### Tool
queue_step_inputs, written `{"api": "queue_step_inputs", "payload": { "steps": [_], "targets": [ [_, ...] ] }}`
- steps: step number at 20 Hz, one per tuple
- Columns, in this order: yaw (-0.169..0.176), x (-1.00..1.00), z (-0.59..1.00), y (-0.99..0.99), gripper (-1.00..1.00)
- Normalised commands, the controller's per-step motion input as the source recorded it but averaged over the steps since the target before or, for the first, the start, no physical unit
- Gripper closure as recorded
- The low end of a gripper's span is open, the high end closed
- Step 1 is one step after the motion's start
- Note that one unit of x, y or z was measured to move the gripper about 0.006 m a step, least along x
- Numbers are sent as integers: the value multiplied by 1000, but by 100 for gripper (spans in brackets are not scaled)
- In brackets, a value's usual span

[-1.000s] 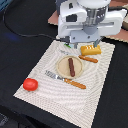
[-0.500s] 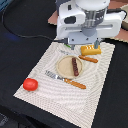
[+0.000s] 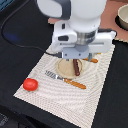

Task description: Interact with the objects in diverse but meaningful ways.

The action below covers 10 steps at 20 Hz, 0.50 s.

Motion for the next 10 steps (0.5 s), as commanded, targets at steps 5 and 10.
{"api": "queue_step_inputs", "payload": {
  "steps": [5,10],
  "targets": [
    [-6,210,-170,15,-100],
    [0,21,69,230,-100]
  ]
}}
